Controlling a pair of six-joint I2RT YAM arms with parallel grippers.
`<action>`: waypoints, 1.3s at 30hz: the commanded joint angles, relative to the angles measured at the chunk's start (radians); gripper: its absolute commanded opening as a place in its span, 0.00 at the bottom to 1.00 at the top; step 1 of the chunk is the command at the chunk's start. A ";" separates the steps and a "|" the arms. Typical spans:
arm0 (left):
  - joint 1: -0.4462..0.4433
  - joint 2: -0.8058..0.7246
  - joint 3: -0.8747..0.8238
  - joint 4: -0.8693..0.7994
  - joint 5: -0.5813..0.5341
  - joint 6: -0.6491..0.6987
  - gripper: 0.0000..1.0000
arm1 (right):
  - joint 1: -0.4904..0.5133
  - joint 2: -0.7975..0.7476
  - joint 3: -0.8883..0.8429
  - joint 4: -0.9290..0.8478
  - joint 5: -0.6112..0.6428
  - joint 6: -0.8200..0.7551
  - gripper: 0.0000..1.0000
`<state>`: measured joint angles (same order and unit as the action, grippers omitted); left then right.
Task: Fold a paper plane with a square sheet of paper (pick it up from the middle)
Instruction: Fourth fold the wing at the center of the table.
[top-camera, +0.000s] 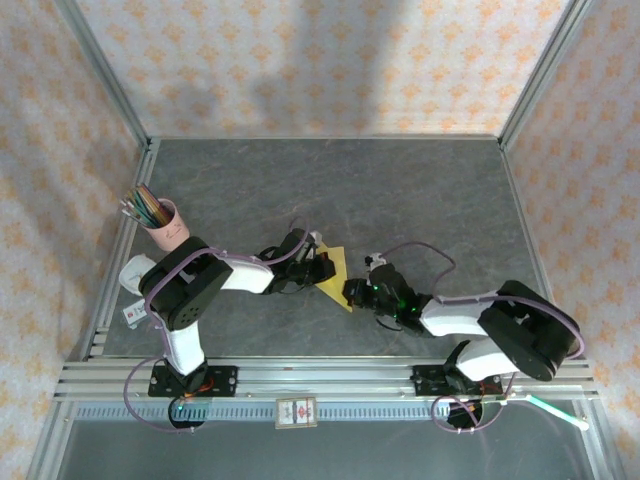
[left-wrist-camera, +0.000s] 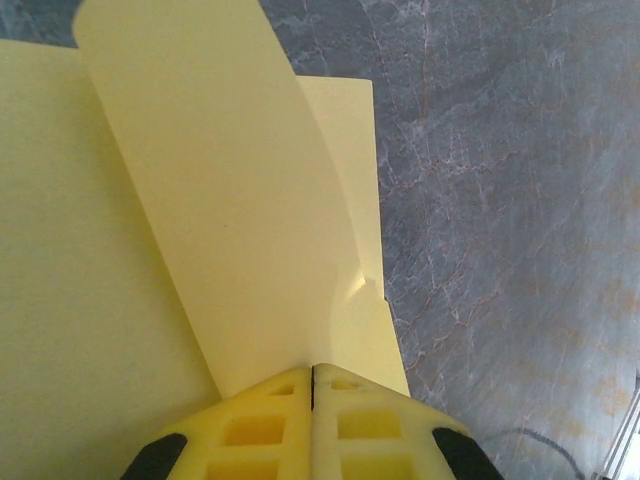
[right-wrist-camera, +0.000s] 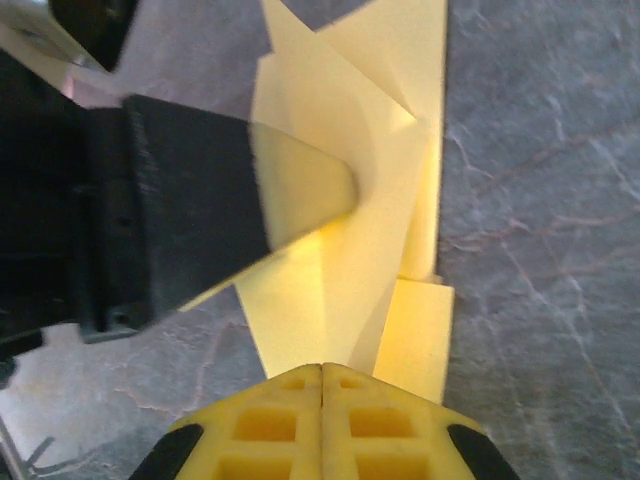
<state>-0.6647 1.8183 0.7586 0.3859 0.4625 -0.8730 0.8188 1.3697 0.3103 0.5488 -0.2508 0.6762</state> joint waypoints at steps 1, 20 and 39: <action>0.013 0.027 0.007 -0.044 -0.044 0.026 0.00 | 0.014 -0.032 0.031 -0.042 0.010 -0.049 0.06; 0.013 0.024 0.013 -0.058 -0.047 0.035 0.00 | 0.038 0.120 0.101 -0.089 0.013 -0.067 0.04; 0.014 -0.010 0.068 -0.094 -0.028 0.068 0.08 | 0.035 0.126 0.019 -0.153 -0.001 -0.057 0.01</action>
<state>-0.6647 1.8202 0.7940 0.3279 0.4591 -0.8349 0.8570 1.4982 0.3763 0.4847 -0.2592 0.6231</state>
